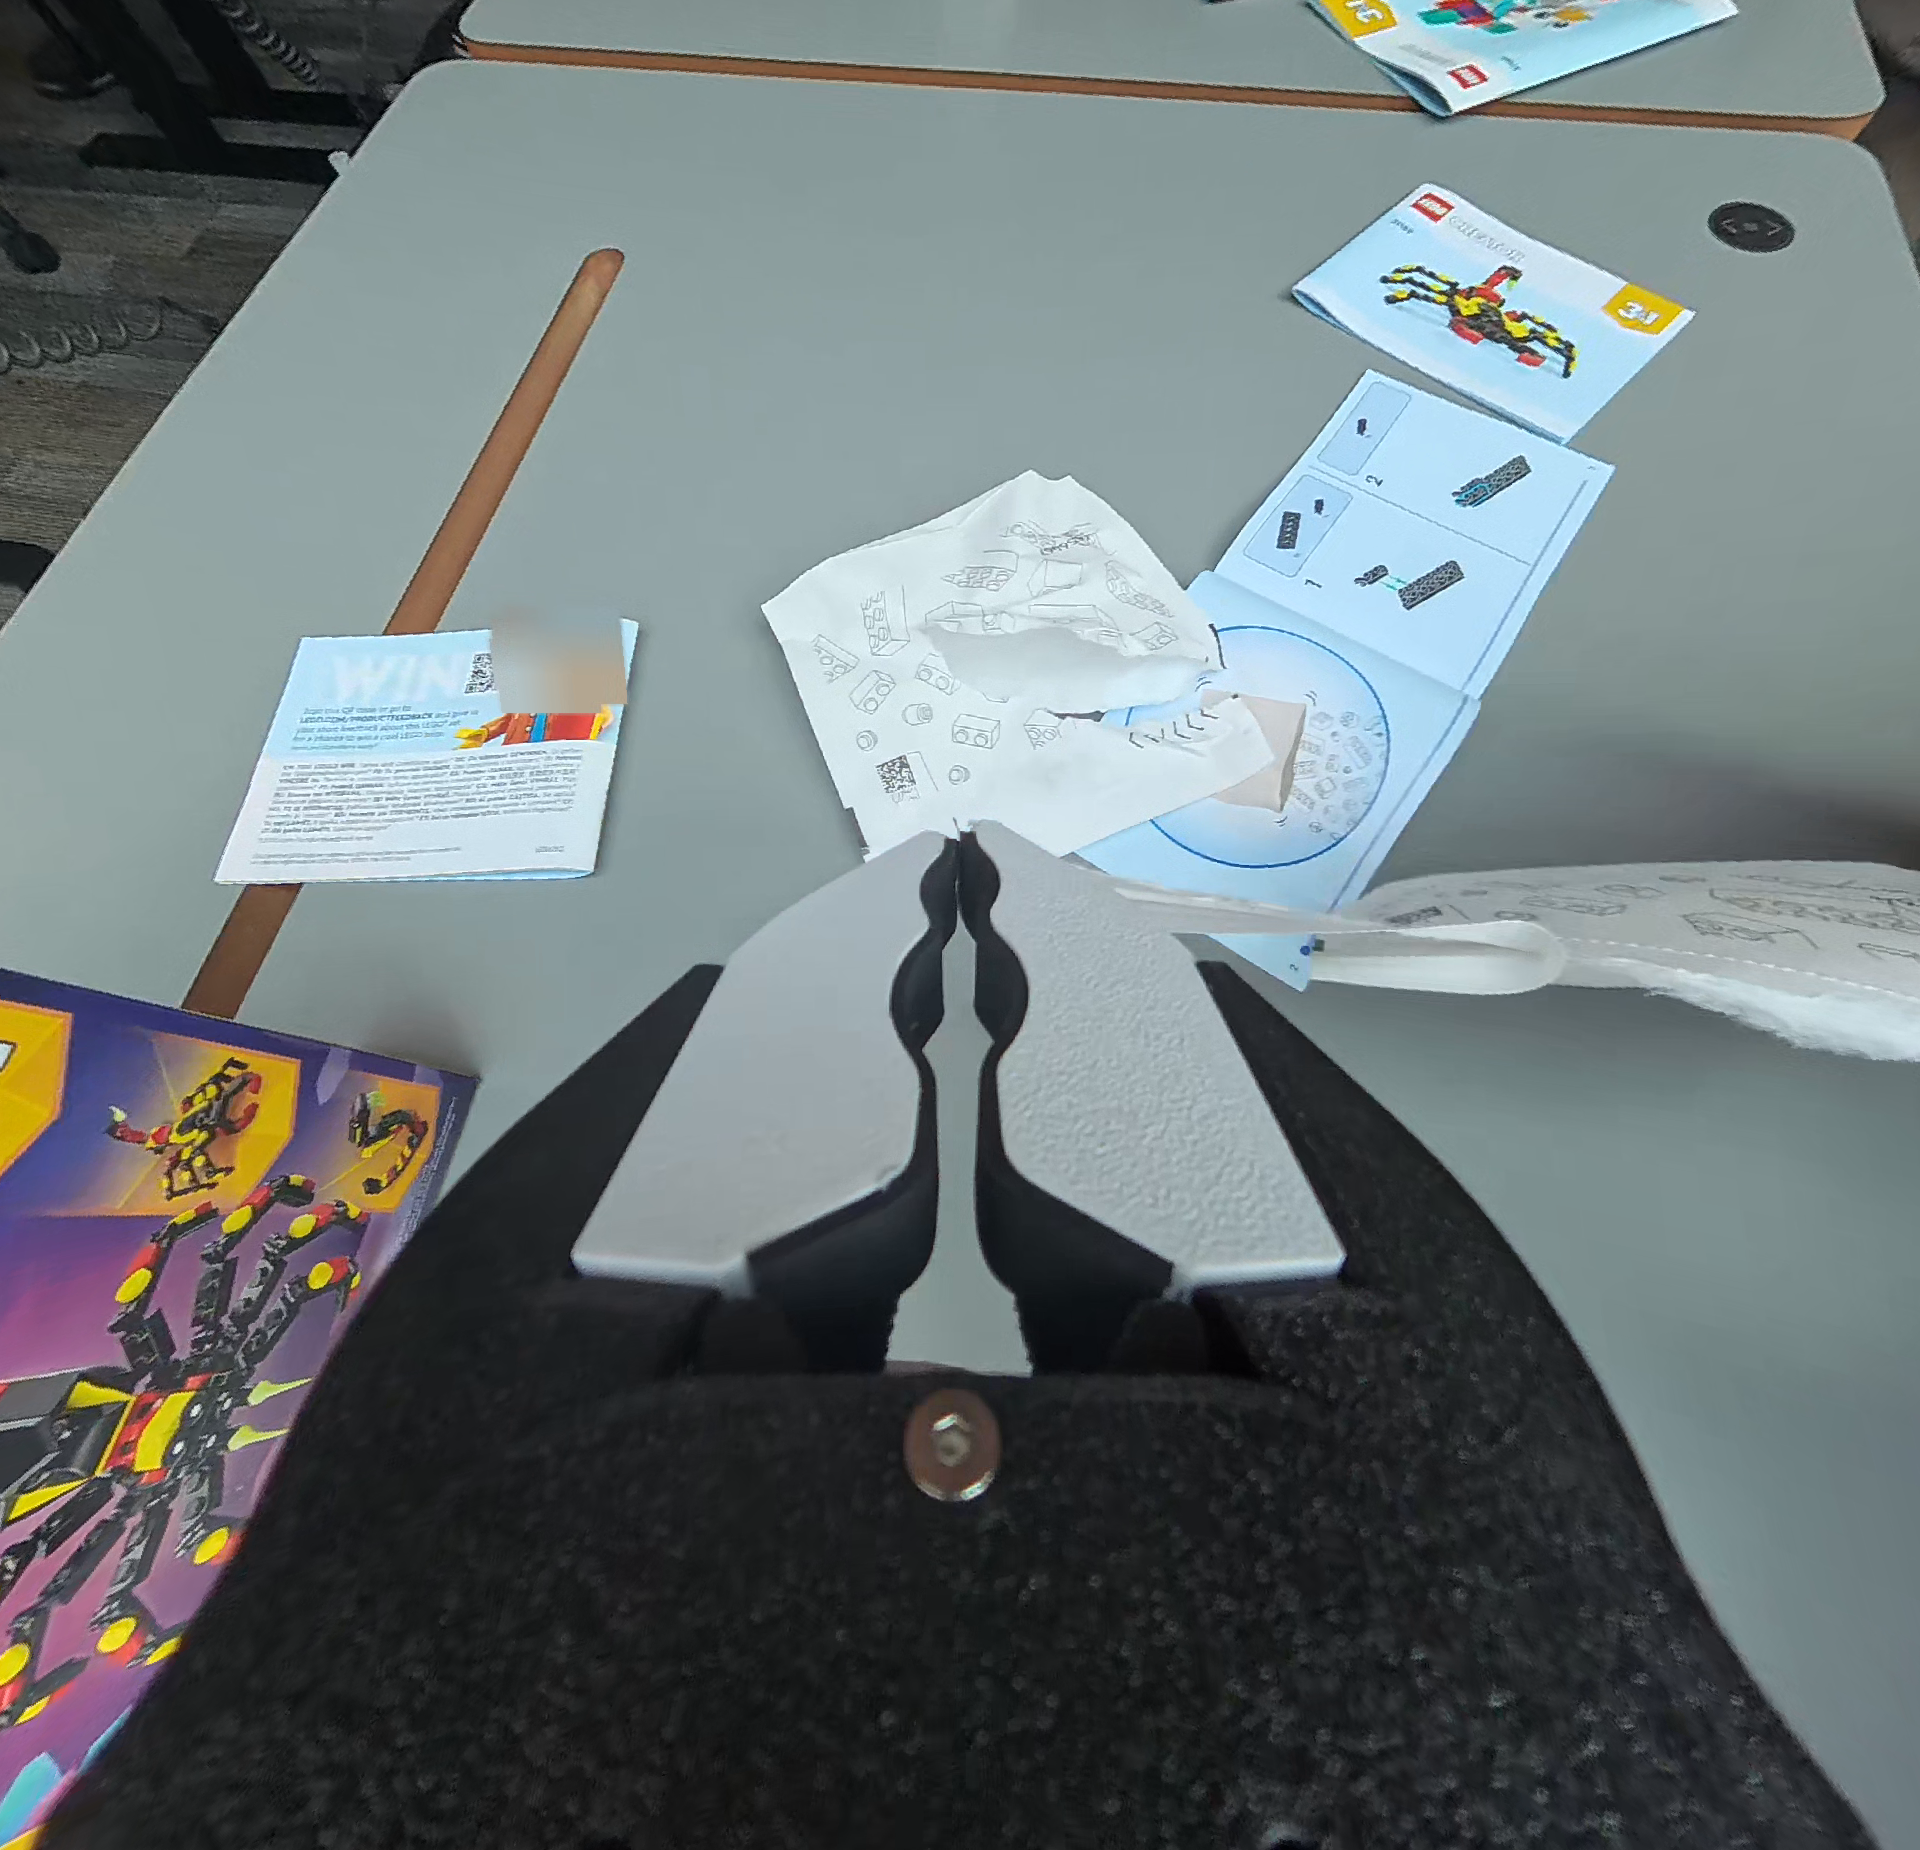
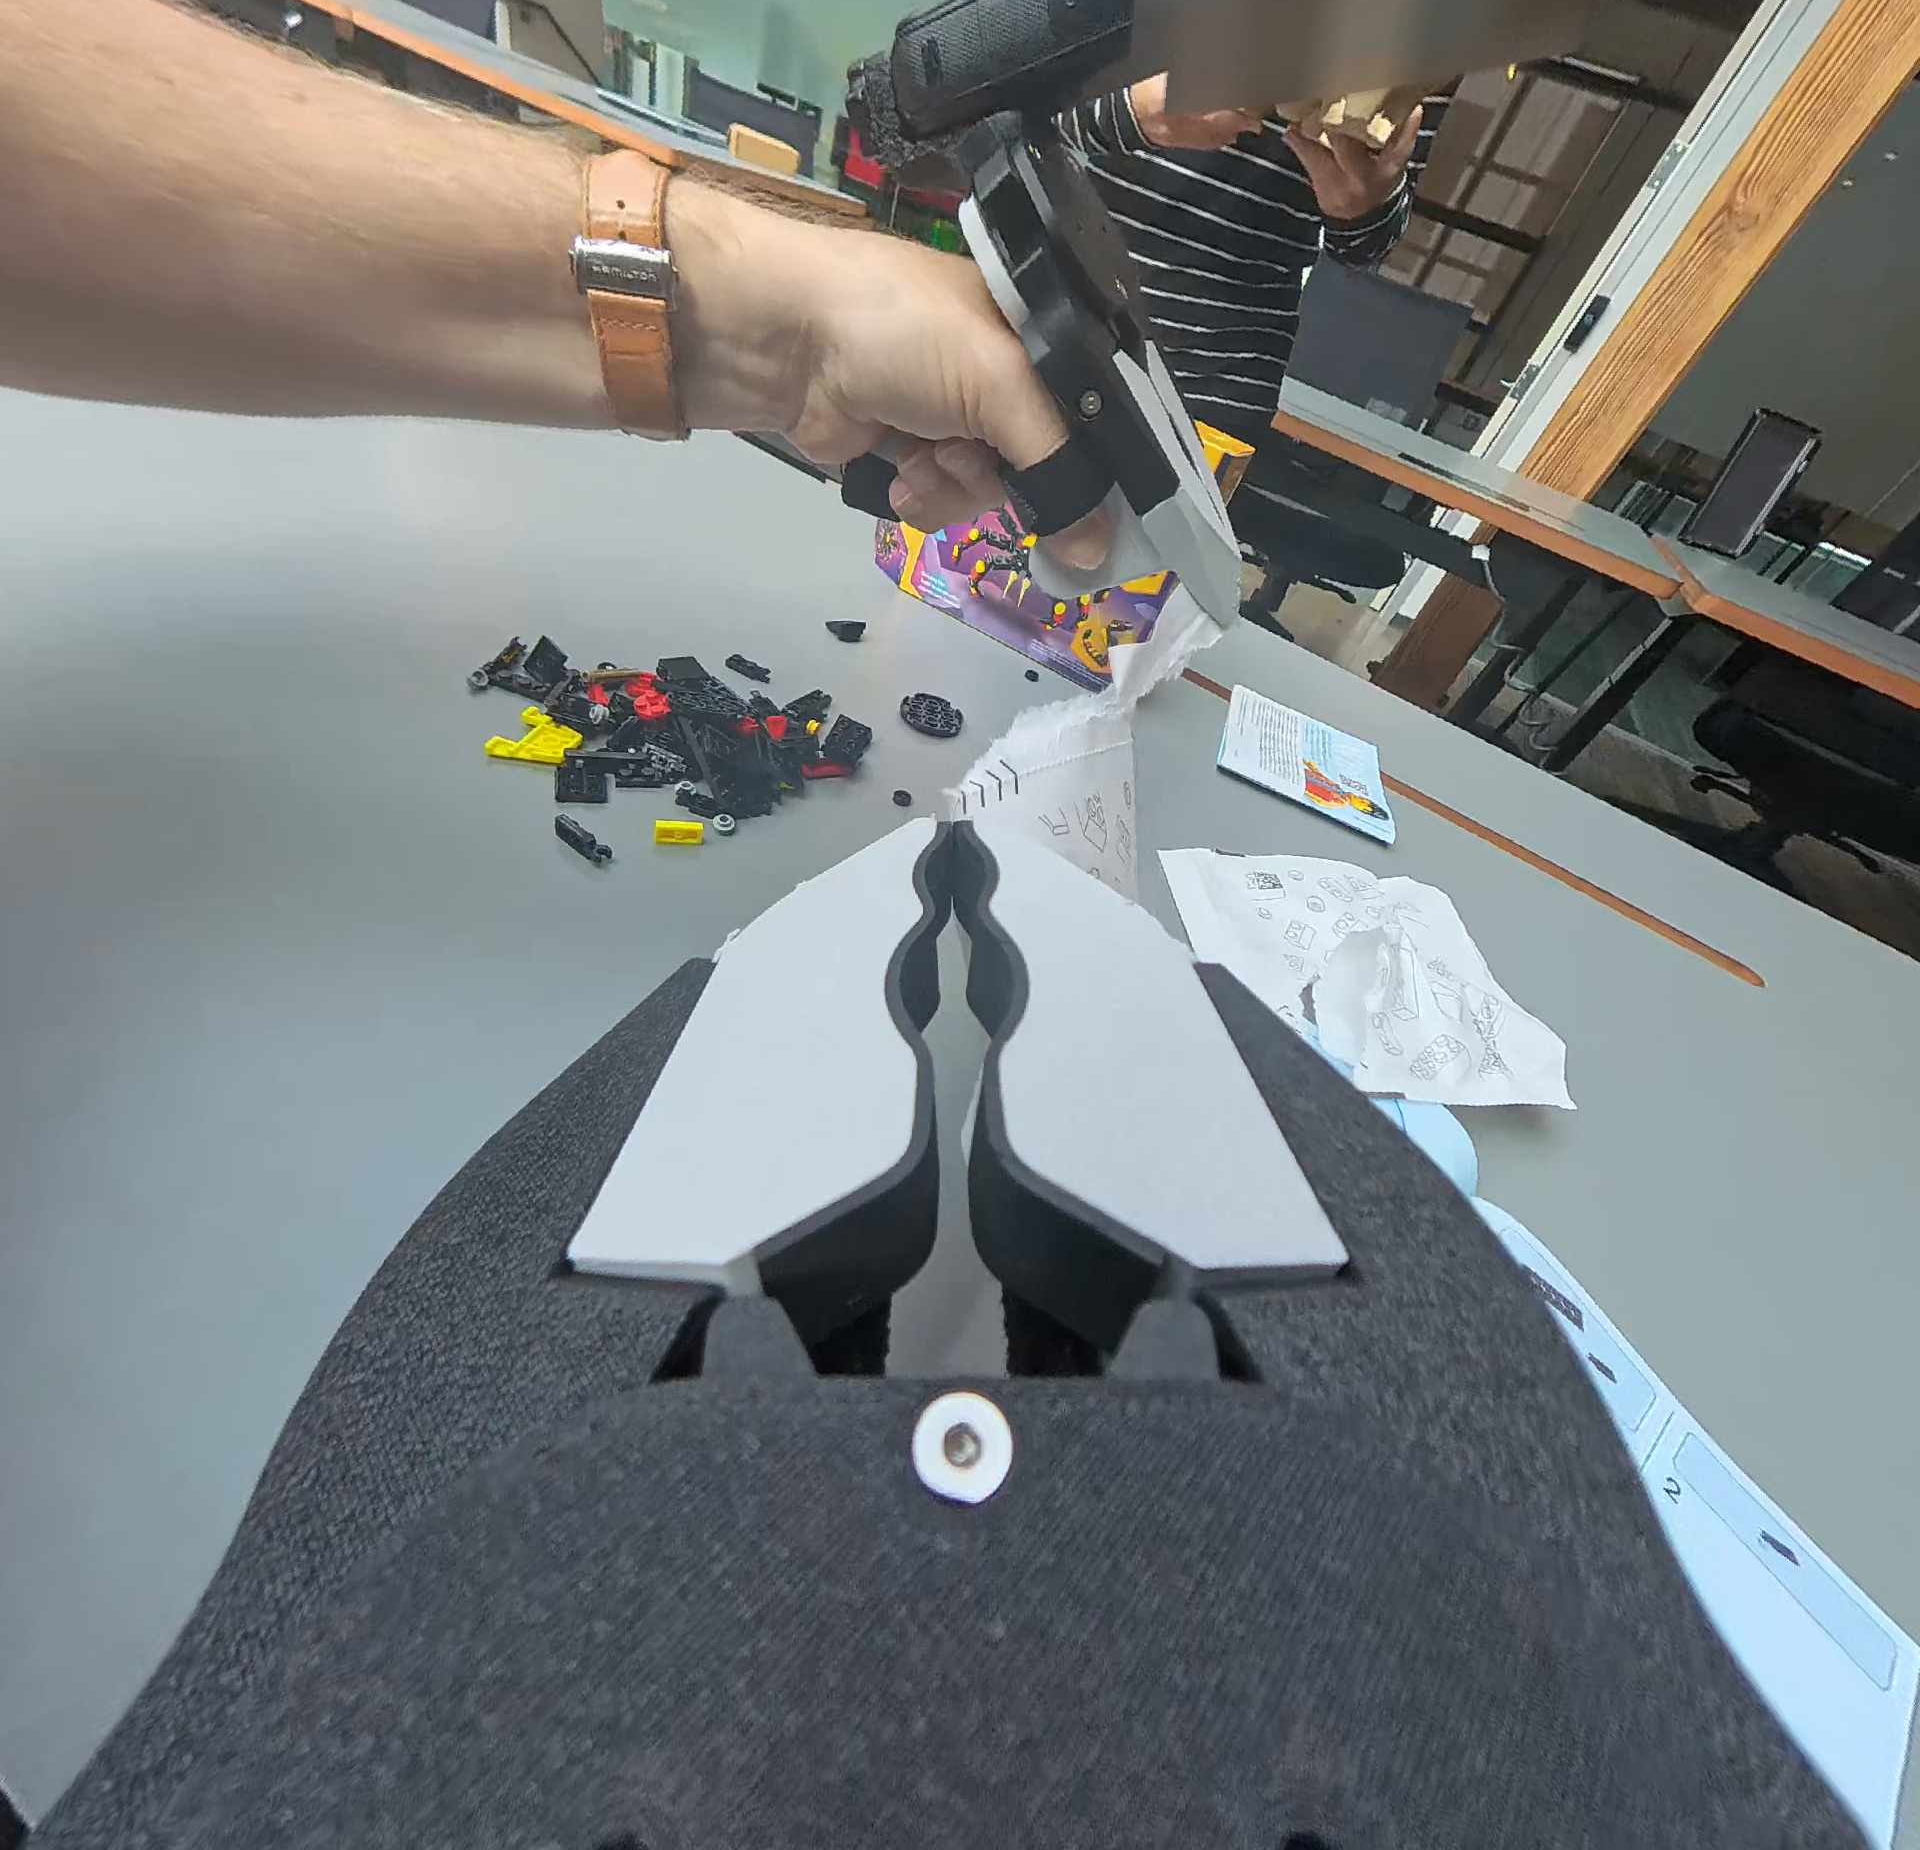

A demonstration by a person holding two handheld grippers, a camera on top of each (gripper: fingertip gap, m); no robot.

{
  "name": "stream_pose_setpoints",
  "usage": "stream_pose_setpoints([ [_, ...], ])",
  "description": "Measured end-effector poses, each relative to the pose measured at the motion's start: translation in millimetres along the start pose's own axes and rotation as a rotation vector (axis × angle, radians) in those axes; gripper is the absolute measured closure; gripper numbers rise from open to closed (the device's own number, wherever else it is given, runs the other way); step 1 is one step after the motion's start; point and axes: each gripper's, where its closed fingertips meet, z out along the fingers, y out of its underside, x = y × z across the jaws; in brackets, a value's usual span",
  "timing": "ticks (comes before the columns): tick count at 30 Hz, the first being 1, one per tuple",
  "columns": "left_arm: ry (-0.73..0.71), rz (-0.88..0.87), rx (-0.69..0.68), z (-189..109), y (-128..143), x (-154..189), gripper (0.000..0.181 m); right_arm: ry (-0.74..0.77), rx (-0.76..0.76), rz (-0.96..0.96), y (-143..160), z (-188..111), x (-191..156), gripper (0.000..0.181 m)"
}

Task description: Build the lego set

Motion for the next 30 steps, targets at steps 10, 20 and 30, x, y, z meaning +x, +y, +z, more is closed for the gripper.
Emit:
stream_pose_setpoints([
  [10, -0.09, -0.021, -0.052, 7.9, 12.9, -37.1, 0.181, 0.001, 0.009, 0.064, 8.8, -1.0, 7.1, 0.181],
  [20, -0.167, 0.022, -0.075, -6.2, 25.6, -43.9, 0.179, 0.049, 0.058, 0.29, 21.9, -9.2, 47.1, 0.181],
  [30, 0.148, 0.112, 0.03, -36.3, 12.4, 46.1, 0.141, -0.042, 0.035, 0.272, 34.8, -12.7, 54.2, 0.181],
])
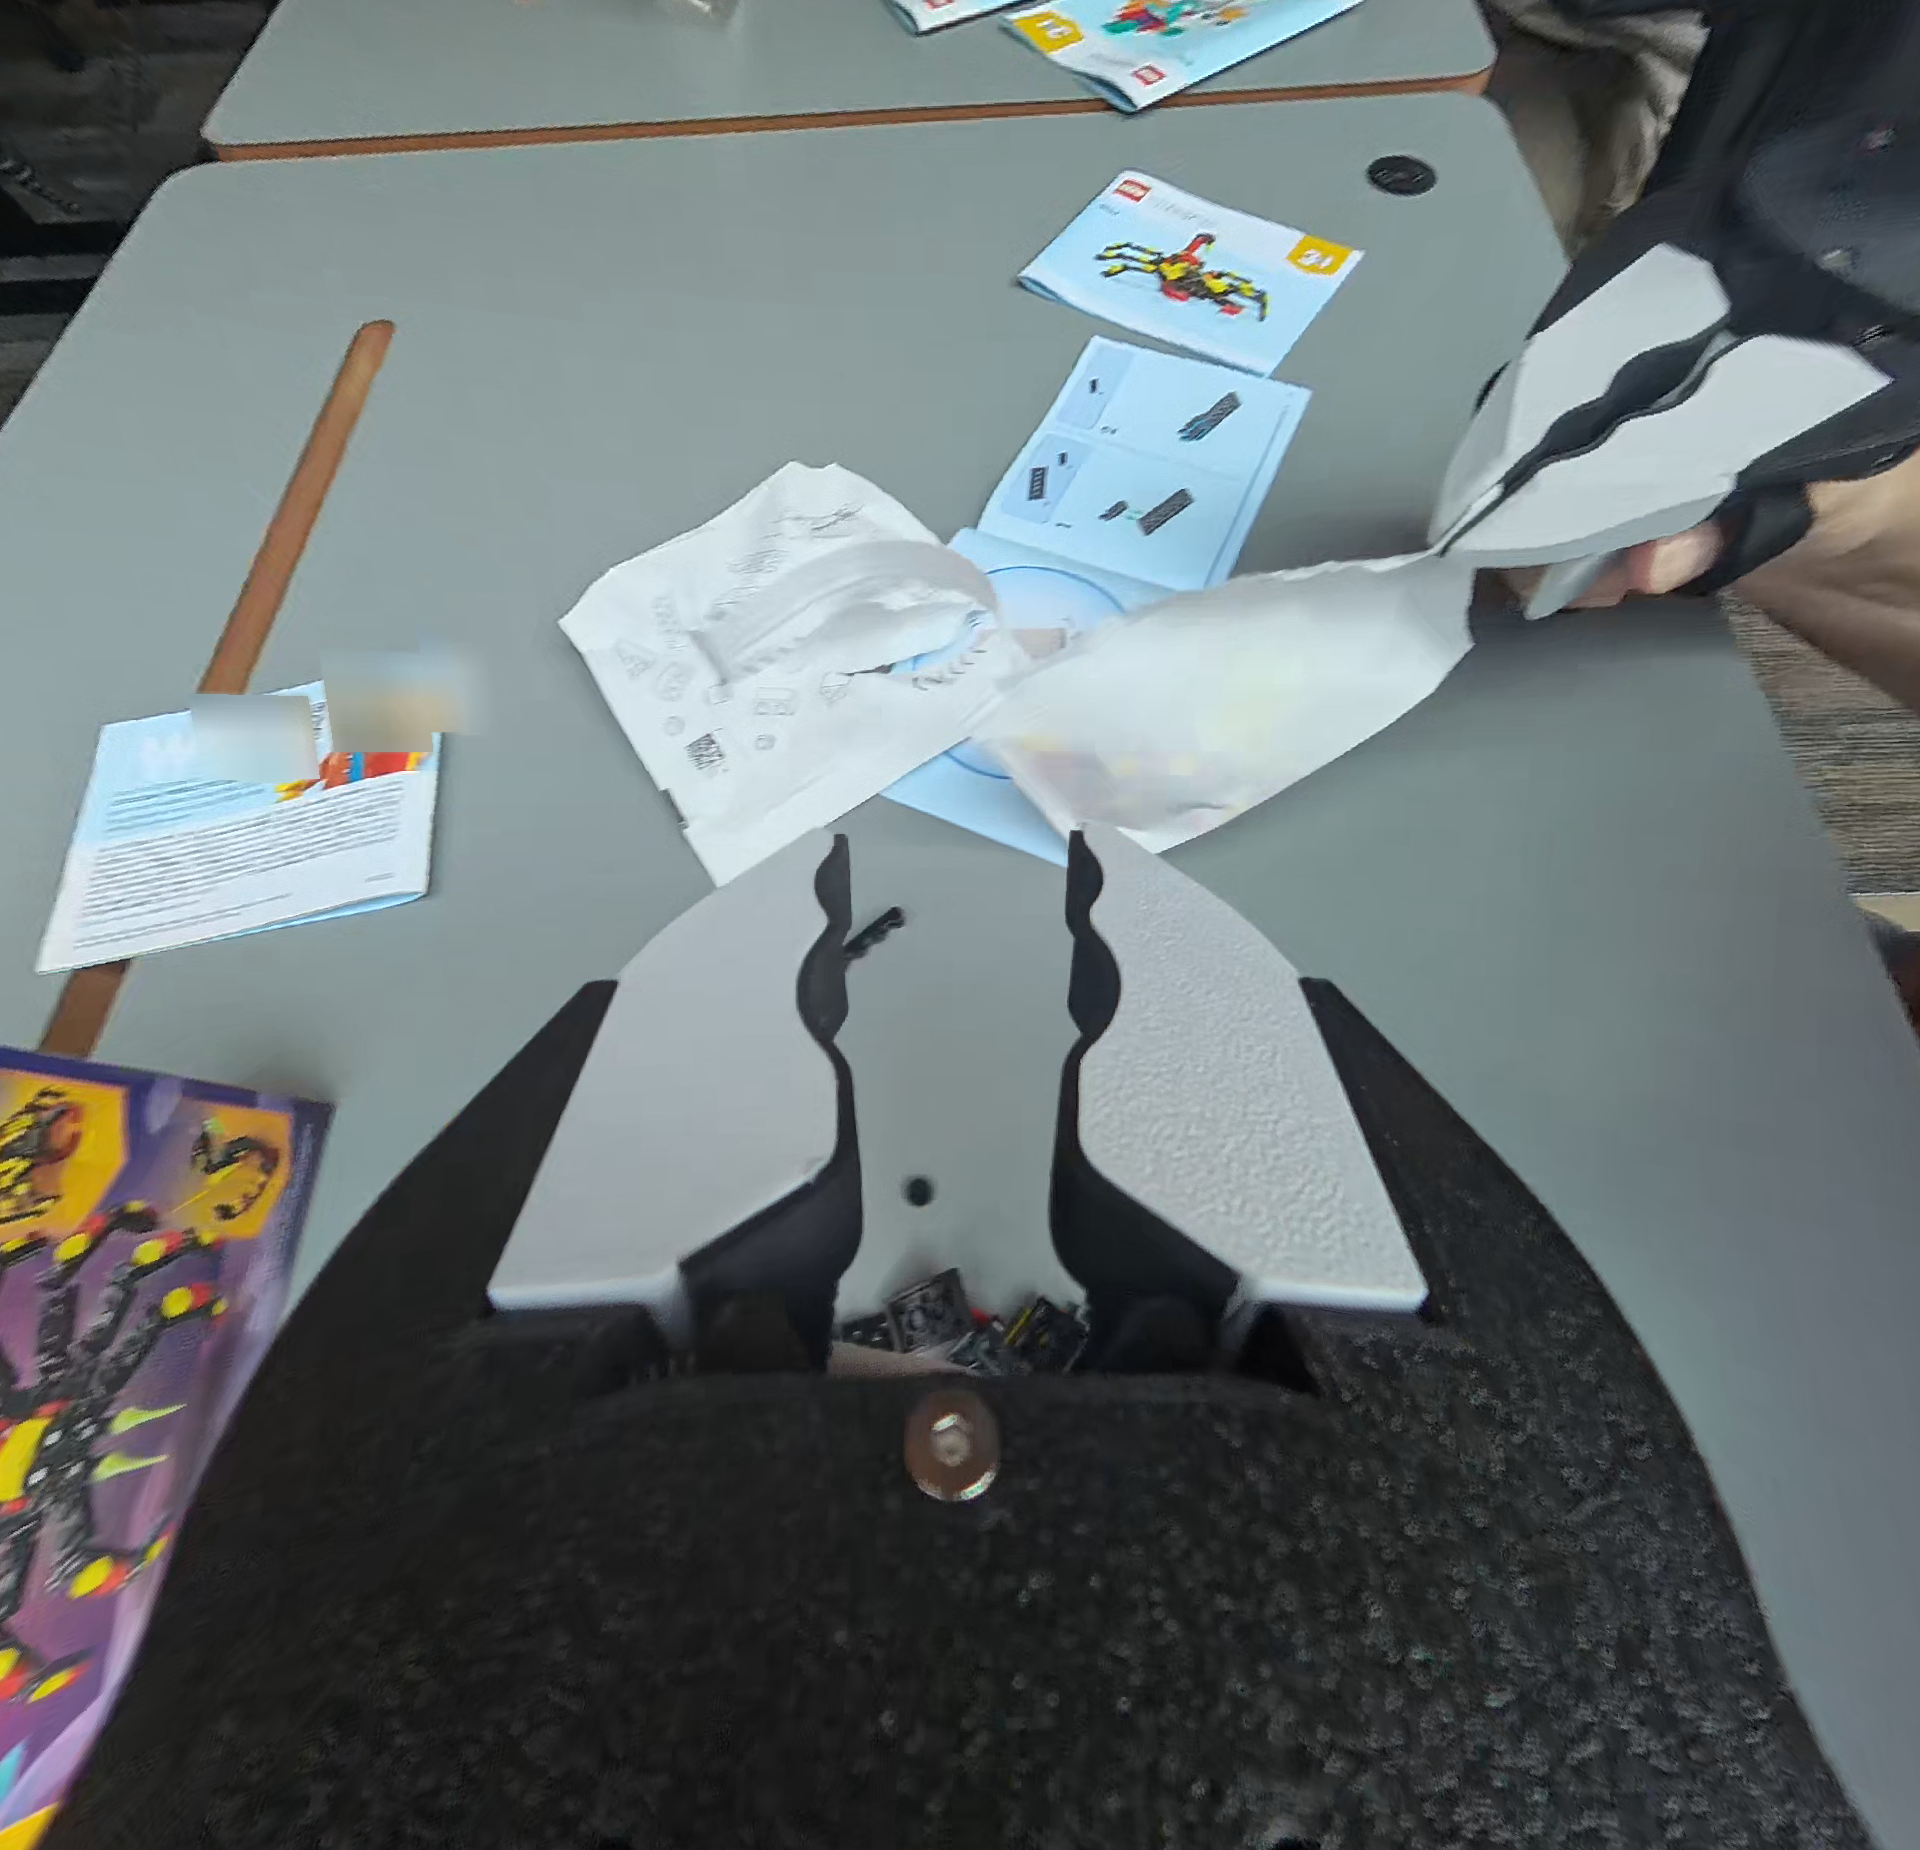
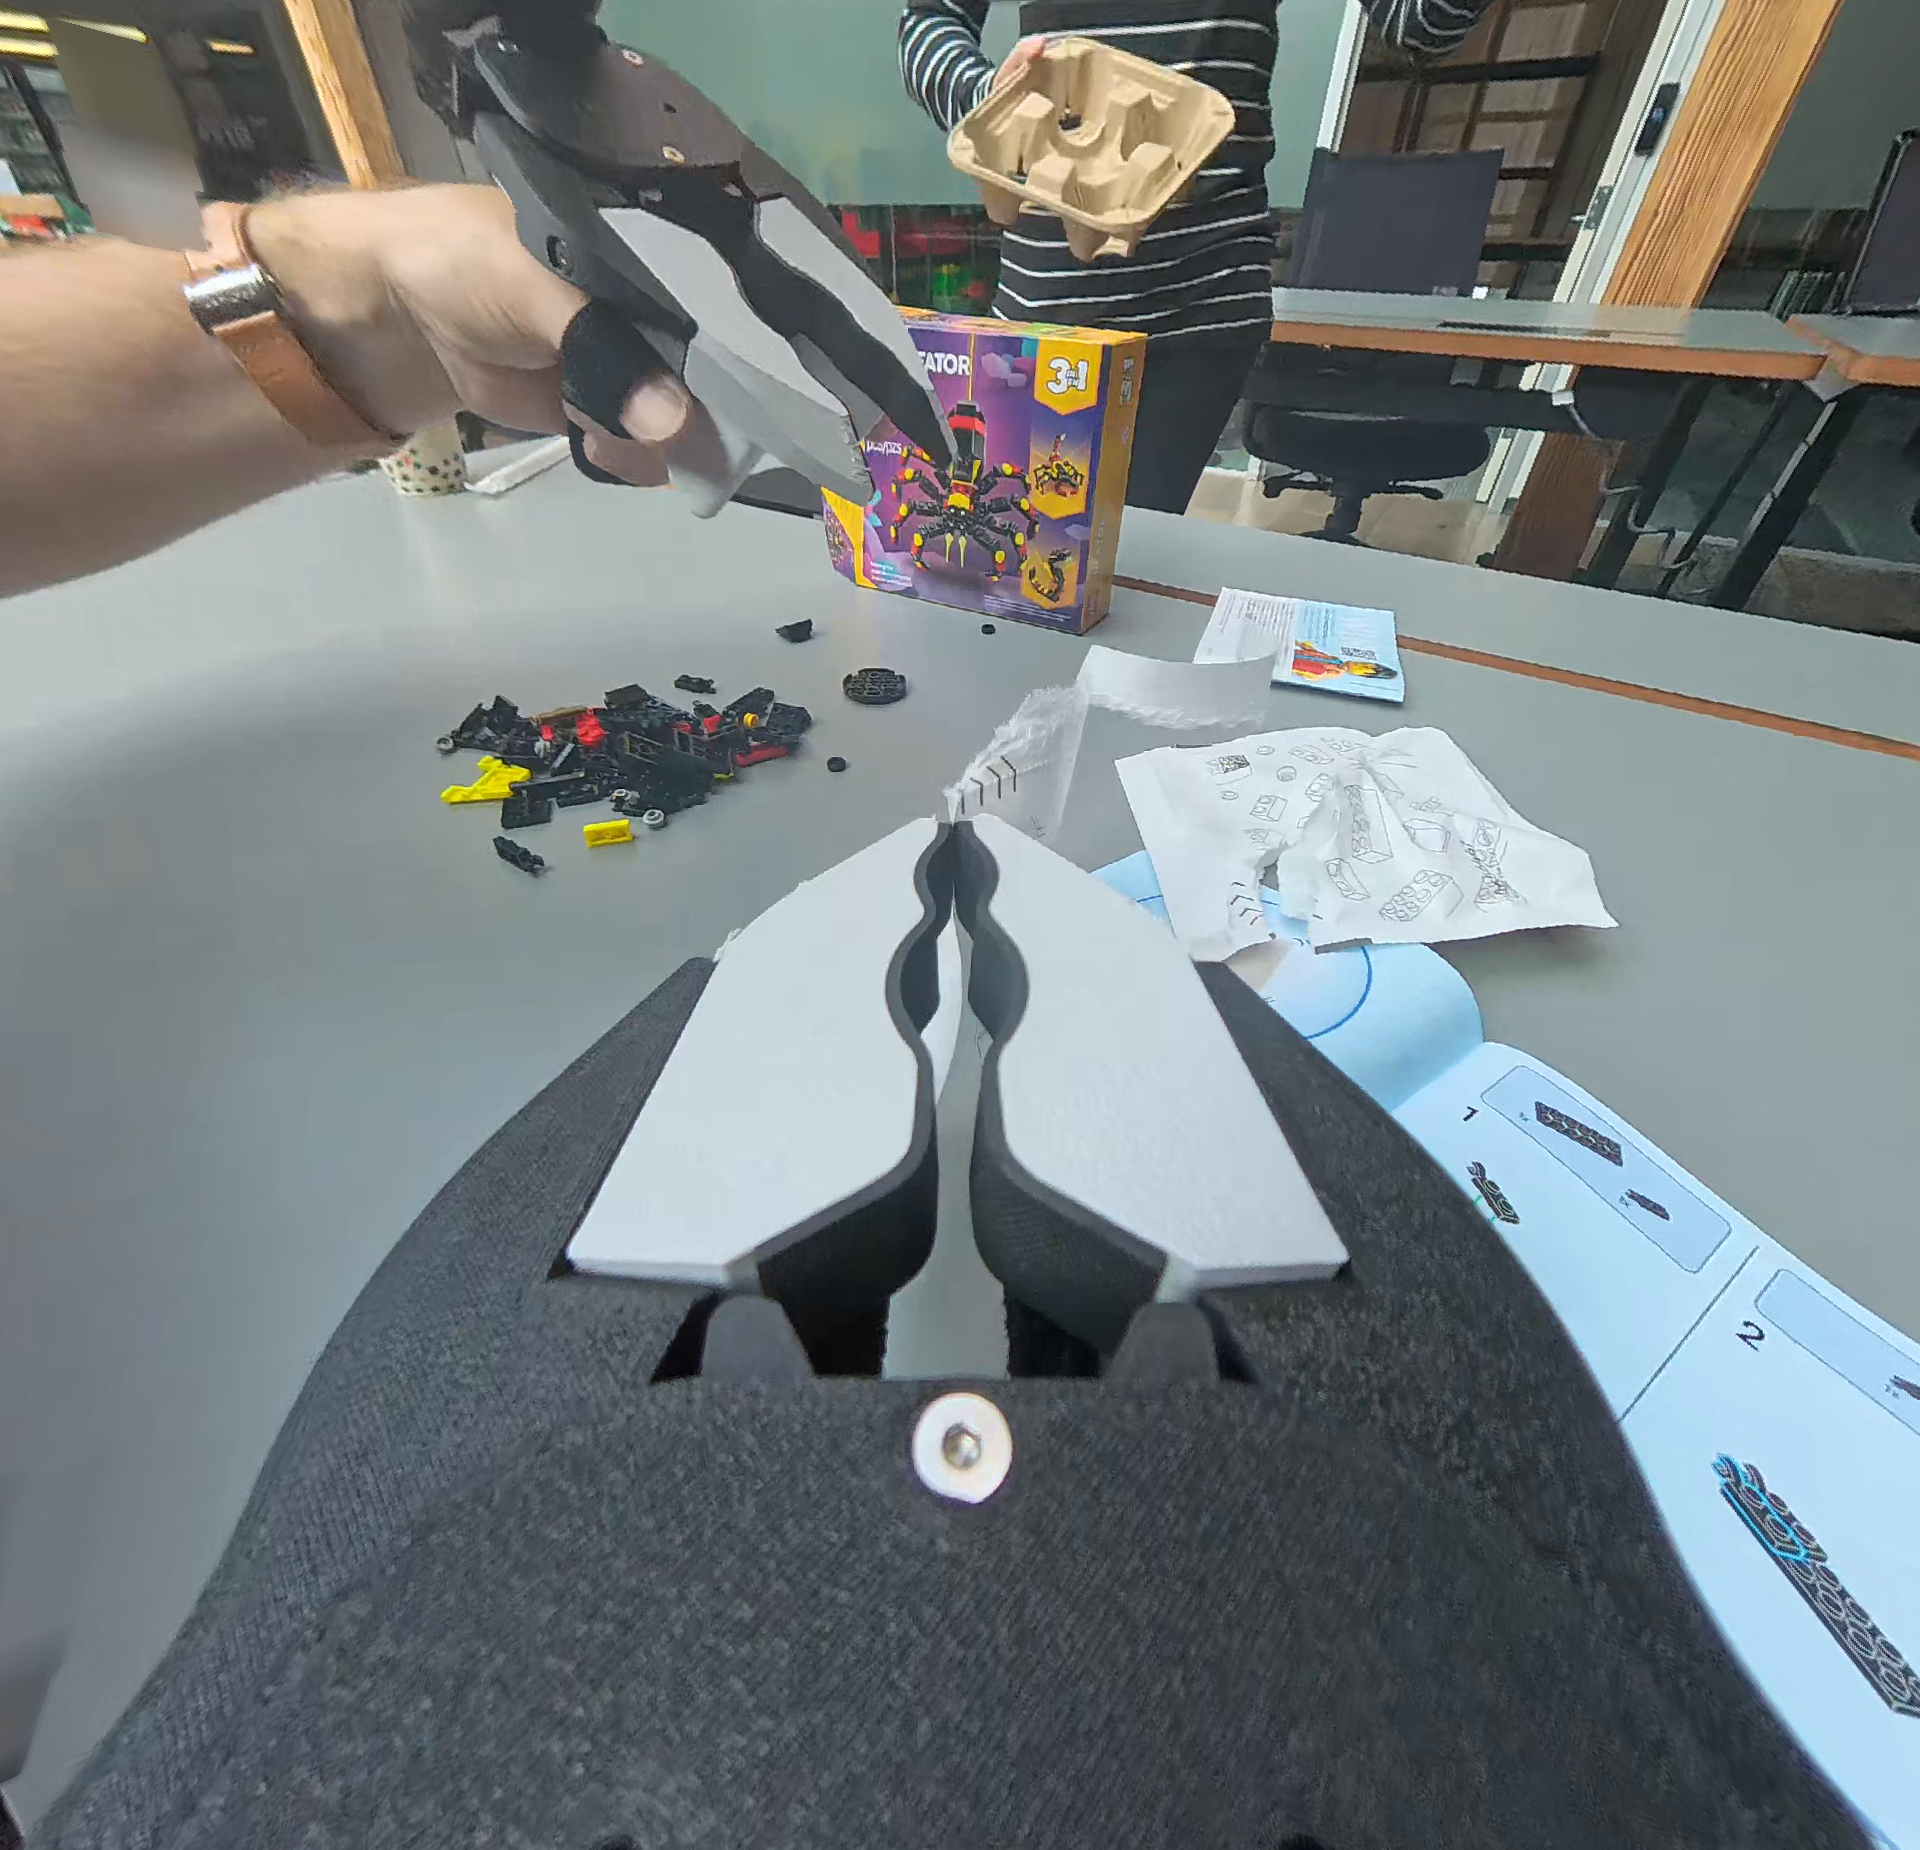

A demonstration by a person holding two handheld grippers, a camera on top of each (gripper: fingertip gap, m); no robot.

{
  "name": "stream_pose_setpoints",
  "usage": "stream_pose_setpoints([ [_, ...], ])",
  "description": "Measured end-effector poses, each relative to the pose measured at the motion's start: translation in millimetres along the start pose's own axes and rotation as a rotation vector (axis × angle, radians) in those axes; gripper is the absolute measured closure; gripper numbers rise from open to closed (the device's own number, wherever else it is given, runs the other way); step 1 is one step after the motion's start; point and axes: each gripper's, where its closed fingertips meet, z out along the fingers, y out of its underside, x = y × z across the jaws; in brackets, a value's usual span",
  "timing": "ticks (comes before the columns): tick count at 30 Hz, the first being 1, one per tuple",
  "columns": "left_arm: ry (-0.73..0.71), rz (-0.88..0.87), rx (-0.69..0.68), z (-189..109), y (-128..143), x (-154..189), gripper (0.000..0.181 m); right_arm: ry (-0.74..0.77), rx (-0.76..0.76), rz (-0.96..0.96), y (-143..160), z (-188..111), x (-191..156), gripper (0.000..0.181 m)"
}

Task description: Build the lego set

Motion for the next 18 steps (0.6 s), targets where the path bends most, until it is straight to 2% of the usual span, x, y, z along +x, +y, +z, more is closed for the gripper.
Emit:
stream_pose_setpoints([
  [2, 0.113, -0.038, 0.06, 6.0, -10.8, 36.4, 0.141, -0.019, -0.006, -0.015, 2.0, 0.4, -8.3, 0.181],
  [3, 0.119, -0.012, 0.069, 11.4, -12.2, 48.5, 0.141, -0.026, -0.009, -0.011, 3.5, 0.0, -11.3, 0.181],
  [4, 0.087, 0.088, 0.052, 17.6, -10.1, 55.7, 0.141, -0.043, -0.01, -0.004, 4.8, -0.9, -15.0, 0.181],
  [6, -0.012, 0.415, 0.051, 26.5, -15.1, 62.6, 0.142, -0.067, -0.025, -0.01, 9.1, -2.9, -19.9, 0.181],
  [8, 0.028, 0.598, 0.047, 33.9, -23.3, 76.4, 0.142, -0.108, -0.045, -0.018, 11.7, -6.1, -25.0, 0.181],
  [12, 0.243, 0.682, -0.104, 56.6, -16.7, 83.9, 0.143, -0.197, -0.049, 0.007, 12.4, -14.7, -29.5, 0.181],
  [15, 0.416, 0.699, -0.261, 65.9, 2.5, 89.2, 0.159, -0.195, -0.041, 0.049, 12.7, -20.6, -18.0, 0.181],
  [18, 0.45, 0.694, -0.306, 76.2, 5.3, 89.5, 0.176, -0.168, -0.071, 0.082, 16.4, -25.0, -5.0, 0.181],
])
